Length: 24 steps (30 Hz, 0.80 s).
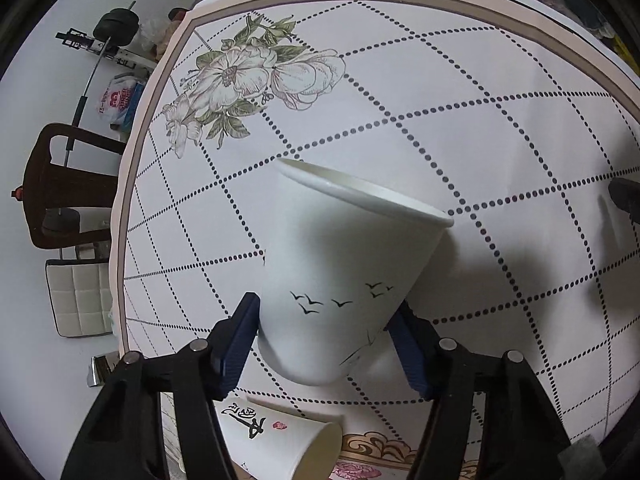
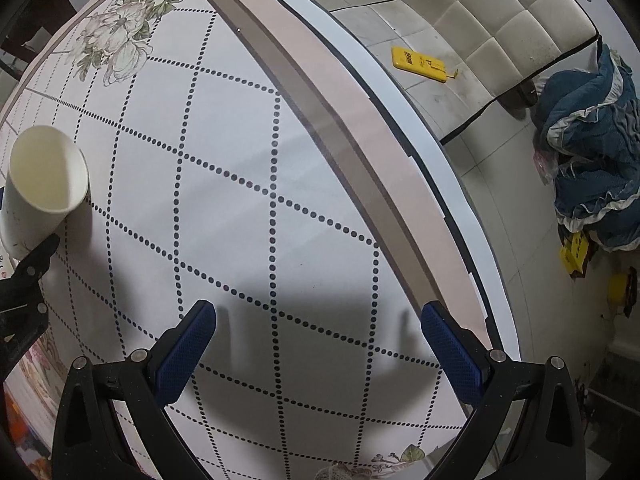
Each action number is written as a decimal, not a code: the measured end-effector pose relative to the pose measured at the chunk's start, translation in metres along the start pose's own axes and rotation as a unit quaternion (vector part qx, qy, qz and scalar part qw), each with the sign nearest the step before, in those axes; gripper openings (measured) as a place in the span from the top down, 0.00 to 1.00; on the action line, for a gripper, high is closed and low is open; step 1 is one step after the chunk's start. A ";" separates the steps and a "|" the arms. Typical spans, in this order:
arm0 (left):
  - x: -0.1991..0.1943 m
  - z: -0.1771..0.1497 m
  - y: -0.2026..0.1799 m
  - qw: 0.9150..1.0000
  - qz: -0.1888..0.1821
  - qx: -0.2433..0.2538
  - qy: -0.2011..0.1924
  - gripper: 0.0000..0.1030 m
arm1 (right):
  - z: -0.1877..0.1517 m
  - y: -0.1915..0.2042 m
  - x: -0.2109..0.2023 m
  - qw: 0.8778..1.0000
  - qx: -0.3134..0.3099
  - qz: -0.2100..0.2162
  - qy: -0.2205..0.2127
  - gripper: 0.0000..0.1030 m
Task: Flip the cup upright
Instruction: 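Lift the white cup with the left tool, rotate it rim-up, lower onto table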
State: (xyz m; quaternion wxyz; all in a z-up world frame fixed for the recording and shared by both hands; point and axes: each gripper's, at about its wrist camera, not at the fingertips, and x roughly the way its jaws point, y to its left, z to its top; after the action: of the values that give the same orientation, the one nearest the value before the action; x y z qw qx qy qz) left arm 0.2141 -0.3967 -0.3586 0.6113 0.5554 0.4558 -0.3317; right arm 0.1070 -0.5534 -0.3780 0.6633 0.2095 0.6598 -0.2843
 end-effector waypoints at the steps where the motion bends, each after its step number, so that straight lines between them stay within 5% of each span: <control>1: -0.001 0.000 -0.001 1.000 0.001 -0.003 -0.002 0.41 | 0.000 -0.001 0.000 1.000 0.000 -0.001 0.000 0.00; 15: -0.050 -0.020 0.002 0.997 0.003 -0.072 -0.037 0.41 | -0.026 -0.012 -0.016 1.000 0.000 -0.001 -0.014 0.00; 24: -0.106 -0.085 0.016 0.980 -0.003 -0.192 -0.058 0.41 | -0.063 -0.003 -0.057 0.999 -0.018 -0.004 -0.046 0.00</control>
State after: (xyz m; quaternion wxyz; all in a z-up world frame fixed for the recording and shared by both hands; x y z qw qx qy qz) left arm 0.1742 -0.3216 -0.2514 0.7310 0.4064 0.4762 -0.2714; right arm 0.0593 -0.5082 -0.3240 0.6955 0.1813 0.6345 -0.2843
